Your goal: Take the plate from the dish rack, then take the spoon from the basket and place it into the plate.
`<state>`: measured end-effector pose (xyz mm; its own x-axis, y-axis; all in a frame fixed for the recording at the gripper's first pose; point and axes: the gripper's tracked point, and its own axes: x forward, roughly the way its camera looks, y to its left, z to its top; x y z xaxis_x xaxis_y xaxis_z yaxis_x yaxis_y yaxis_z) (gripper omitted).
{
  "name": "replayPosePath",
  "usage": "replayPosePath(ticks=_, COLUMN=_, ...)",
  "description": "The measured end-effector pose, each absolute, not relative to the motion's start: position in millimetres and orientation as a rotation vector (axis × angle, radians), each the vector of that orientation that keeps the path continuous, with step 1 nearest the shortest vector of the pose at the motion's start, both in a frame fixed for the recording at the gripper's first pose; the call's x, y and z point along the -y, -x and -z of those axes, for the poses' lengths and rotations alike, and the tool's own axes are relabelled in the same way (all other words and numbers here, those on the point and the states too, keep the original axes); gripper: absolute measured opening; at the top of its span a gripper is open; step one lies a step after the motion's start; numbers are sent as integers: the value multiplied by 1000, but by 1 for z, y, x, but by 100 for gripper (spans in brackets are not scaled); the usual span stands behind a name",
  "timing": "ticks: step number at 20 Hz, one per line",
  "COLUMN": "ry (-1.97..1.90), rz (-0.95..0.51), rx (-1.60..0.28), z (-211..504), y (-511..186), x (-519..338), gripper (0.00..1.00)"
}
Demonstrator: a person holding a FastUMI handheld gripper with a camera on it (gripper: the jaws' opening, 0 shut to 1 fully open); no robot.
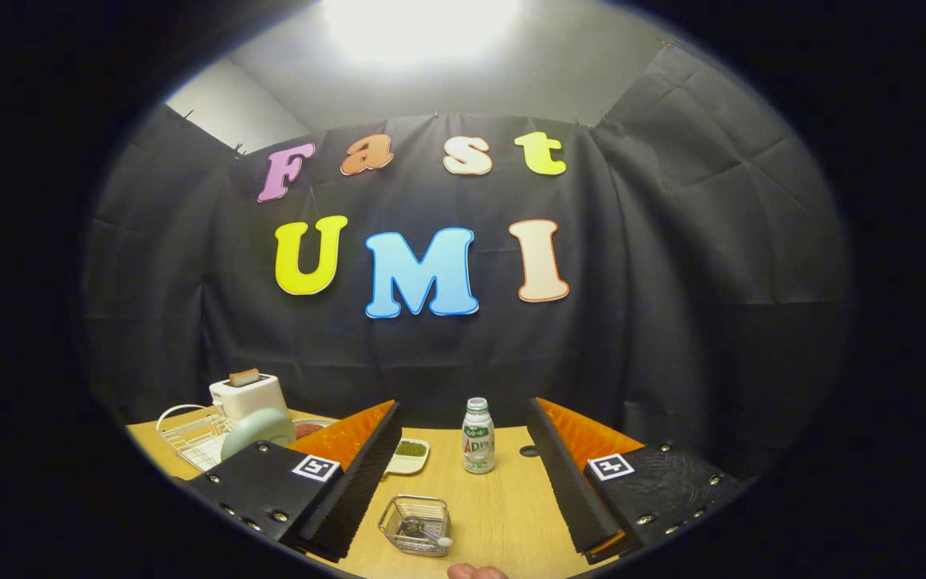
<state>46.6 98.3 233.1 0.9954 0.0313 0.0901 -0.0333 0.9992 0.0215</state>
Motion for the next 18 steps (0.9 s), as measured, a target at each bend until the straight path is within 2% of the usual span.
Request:
replayPosePath(ticks=11, ry=-76, rz=-74, rx=-11, z=-270, y=-71, x=-212, gripper=96)
replayPosePath(ticks=15, ry=-79, rz=-78, rx=-126, z=-260, y=-84, x=-236, gripper=97)
replayPosePath(ticks=18, ry=-97, rz=-97, rx=-283, z=-236, y=-93, x=-258, gripper=97)
